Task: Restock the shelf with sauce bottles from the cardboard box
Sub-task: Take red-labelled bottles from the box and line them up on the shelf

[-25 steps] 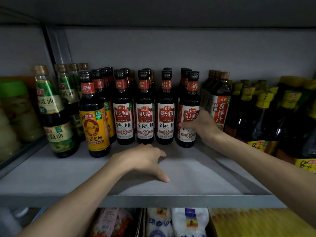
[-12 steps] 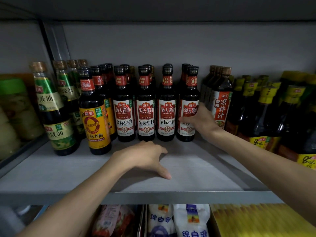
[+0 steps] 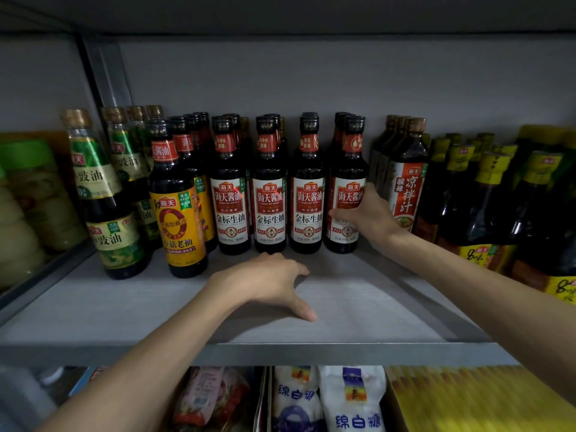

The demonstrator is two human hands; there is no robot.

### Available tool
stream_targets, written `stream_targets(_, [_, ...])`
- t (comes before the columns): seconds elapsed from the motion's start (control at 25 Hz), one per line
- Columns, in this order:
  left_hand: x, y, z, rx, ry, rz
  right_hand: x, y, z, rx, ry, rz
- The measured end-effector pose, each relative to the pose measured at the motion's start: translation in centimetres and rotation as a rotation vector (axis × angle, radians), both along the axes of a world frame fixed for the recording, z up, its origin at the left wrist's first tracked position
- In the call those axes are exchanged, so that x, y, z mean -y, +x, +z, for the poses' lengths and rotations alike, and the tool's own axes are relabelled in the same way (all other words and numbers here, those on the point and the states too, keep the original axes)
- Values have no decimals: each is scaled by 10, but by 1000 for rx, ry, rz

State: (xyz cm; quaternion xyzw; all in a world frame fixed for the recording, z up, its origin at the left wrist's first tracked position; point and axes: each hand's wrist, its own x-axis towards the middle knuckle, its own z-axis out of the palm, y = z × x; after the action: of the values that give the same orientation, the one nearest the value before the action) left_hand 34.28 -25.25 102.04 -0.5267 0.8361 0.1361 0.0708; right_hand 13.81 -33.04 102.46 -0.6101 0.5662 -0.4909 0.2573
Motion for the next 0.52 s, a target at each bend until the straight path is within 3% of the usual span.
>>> stream_targets(0.36, [-11,9,-13,-23,-144,26,-8,-7,-14,135,94,14])
stream_targets(0.52, [-33,4,-23,-312,-195,40,-76,6,-12,103,33,-224])
